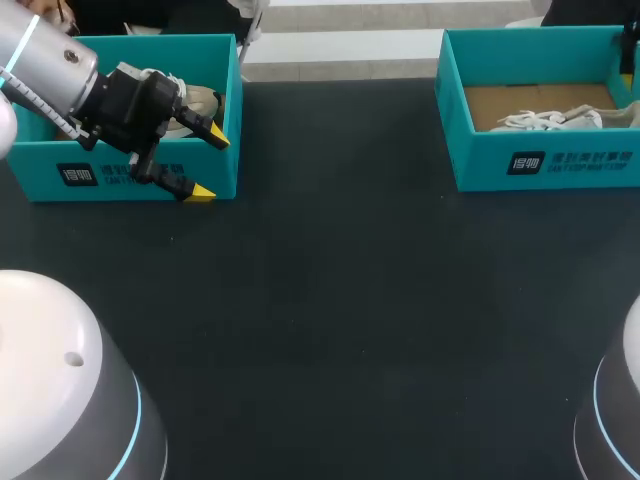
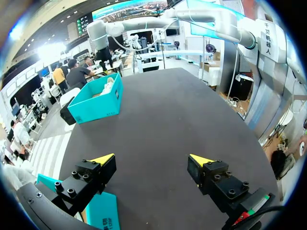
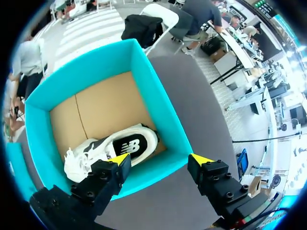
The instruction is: Take the shoe out of the shoebox, open the shoe tongue, remove and reinsert the insole, then place the shoe into the shoebox
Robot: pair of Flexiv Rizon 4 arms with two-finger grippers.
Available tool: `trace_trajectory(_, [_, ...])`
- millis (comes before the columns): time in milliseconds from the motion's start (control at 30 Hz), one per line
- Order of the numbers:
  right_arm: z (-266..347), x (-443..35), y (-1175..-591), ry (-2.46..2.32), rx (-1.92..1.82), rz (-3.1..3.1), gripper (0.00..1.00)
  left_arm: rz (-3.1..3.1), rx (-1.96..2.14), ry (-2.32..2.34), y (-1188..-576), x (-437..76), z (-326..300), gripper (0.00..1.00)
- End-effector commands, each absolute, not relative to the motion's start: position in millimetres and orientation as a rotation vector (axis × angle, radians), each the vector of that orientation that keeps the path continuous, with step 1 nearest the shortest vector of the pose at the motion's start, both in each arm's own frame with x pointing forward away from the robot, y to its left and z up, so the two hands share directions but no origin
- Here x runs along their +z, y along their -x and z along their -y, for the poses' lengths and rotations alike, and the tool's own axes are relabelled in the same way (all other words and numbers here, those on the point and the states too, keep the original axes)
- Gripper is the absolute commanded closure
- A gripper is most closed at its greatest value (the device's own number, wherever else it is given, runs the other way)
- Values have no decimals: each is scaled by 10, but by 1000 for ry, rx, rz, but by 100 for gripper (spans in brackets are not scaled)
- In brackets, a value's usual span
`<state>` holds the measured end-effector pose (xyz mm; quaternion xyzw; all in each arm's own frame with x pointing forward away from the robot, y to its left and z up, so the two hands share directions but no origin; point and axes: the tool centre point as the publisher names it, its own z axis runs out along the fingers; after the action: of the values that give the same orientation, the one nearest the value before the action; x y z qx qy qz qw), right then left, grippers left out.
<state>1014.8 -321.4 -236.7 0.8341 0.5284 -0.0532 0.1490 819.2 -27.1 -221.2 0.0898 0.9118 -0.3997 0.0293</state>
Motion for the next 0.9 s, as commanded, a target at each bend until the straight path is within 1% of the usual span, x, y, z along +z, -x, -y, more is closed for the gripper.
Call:
trace_trajectory(33, [3139, -2020, -9801, -2276, 48, -1494, 15, -2814, -1228, -277, -8186, -2212, 273, 0])
trace_trajectory(67, [3091, -1965, -9723, -2266, 71, -1507, 5, -2814, -1228, -277, -8186, -2212, 273, 0])
trace_trajectory(100, [3044, -1922, -9662, -2256, 85, -1519, 0, -2814, -1228, -277, -8186, -2212, 273, 0])
trace_trajectory(267, [2895, -1872, -9464, -2255, 91, -1599, 0, -2814, -1228, -277, -8186, -2212, 273, 0])
trace_trajectory(633, [2895, -1872, -9464, -2255, 91, -1599, 0, -2814, -1228, -277, -8186, -2212, 273, 0])
trace_trajectory(900, [2895, -1872, -9464, -2255, 91, -1599, 0, -2918, -976, -675, -8671, -1967, -187, 0])
